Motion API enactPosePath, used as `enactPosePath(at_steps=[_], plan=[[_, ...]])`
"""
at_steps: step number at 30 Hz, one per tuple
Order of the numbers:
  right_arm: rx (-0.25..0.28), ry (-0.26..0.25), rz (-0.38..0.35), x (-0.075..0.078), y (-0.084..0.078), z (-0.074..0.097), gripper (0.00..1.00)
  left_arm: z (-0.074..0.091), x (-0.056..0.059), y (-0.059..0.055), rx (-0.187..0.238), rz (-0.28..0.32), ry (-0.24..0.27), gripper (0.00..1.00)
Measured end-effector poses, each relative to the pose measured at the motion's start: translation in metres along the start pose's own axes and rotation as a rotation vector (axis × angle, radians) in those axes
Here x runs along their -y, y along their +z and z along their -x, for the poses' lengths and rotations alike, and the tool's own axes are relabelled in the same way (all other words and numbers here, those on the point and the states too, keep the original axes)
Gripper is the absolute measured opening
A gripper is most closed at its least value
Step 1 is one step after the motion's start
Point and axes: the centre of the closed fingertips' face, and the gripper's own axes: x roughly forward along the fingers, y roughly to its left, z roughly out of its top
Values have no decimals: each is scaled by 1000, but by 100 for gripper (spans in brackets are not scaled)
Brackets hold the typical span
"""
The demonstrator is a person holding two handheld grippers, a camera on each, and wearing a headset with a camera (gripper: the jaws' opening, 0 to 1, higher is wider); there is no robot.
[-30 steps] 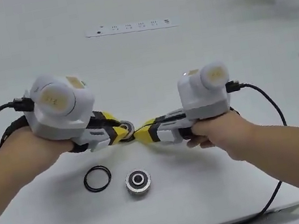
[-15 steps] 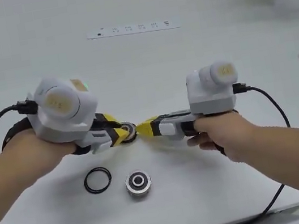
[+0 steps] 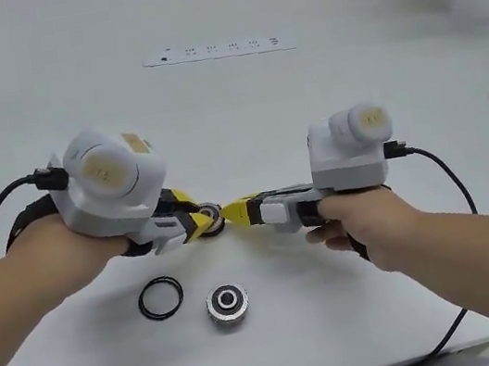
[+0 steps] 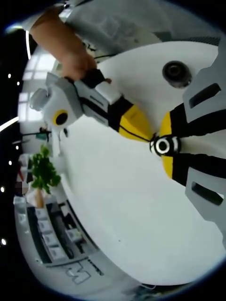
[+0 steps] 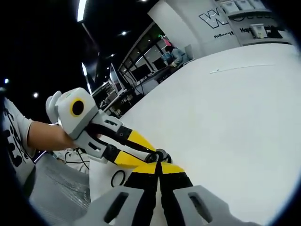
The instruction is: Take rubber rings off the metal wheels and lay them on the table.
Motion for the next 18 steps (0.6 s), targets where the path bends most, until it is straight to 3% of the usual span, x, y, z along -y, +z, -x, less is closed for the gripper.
enactPosePath(at_steps=[6,8,10,18], plan=[[3,35,16,-7,3,-5,0,-1,2,0,0,-2,-5,12],[26,71,16,-15,10,-6,0,-1,3,1,1,-5,-1,12],[12,56,47,-14,9,-8,0,-1,3,1,4,-2,-2,12],[16,26,26,-3,5,-1,0,-1,4,1,9,-6,-2,12]])
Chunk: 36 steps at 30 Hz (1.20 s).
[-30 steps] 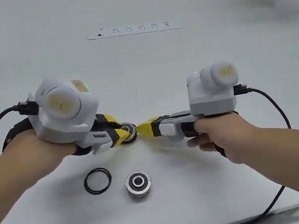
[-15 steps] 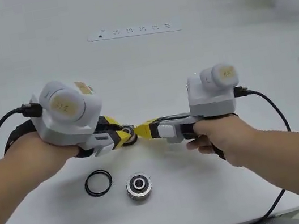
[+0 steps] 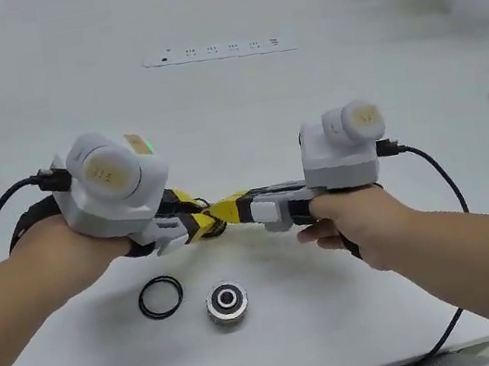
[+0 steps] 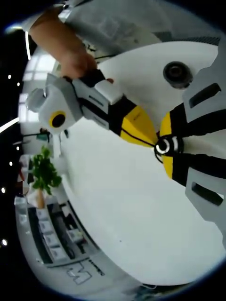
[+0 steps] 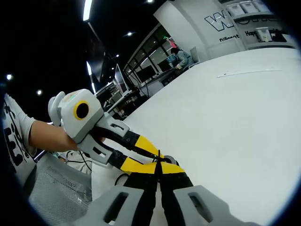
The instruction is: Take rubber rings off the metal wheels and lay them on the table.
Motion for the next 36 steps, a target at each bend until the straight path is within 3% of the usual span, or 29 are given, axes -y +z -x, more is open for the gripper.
enactPosePath(at_steps=[12,21,36], plan=[[-3,-3,-15,-4,-2,1,0,3,2,3,4,-10,-25,15],[5,7,-17,-13,2,3,0,15,6,12,45,-11,-32,19],[23,46,-16,-27,10,7,0,51,9,29,156,-21,-27,24]])
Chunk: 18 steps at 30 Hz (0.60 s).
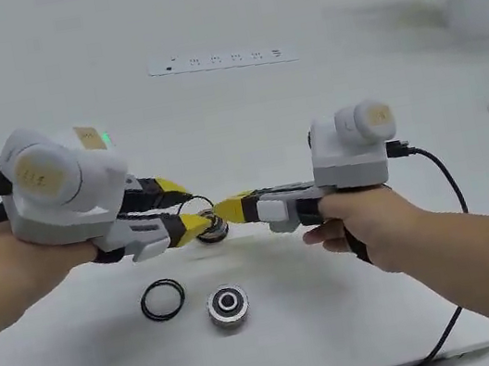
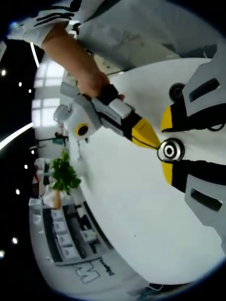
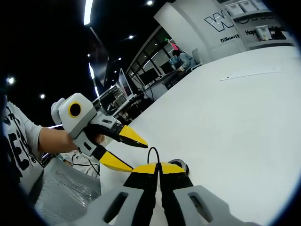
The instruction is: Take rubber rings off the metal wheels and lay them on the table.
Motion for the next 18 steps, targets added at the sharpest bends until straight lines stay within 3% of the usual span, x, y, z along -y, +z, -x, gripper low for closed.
enactPosePath(at_steps=[6,18], plan=[[-6,11,1,-4,-1,1,0,12,-1,1,23,18,6,29],[-13,37,-1,-17,-2,-1,0,35,1,-12,24,38,16,41]])
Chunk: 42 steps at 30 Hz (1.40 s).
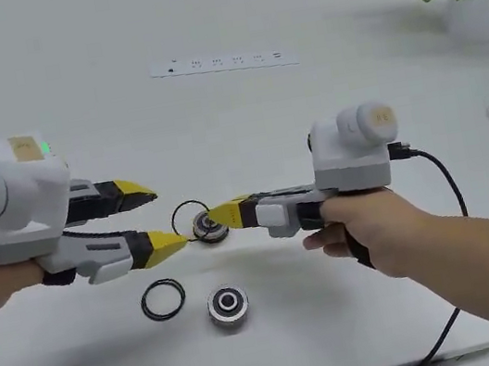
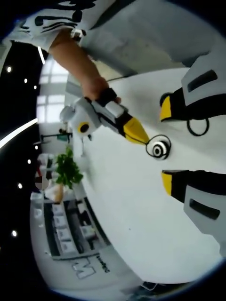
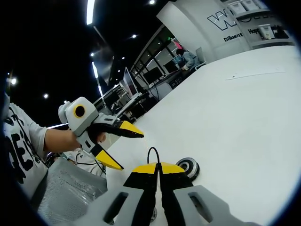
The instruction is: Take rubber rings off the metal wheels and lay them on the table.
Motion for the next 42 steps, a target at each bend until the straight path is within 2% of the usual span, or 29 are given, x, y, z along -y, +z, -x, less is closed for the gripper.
enactPosePath(at_steps=[6,20,32,42], plan=[[-15,16,-2,-6,-4,-4,0,10,2,-9,-7,7,4,46],[-87,61,-6,-16,-22,-14,0,27,7,-25,-9,36,13,55],[-145,85,-8,-24,-37,-25,0,36,14,-37,-20,39,17,59],[-197,99,-5,-32,-51,-32,0,39,22,-41,-20,44,13,61]])
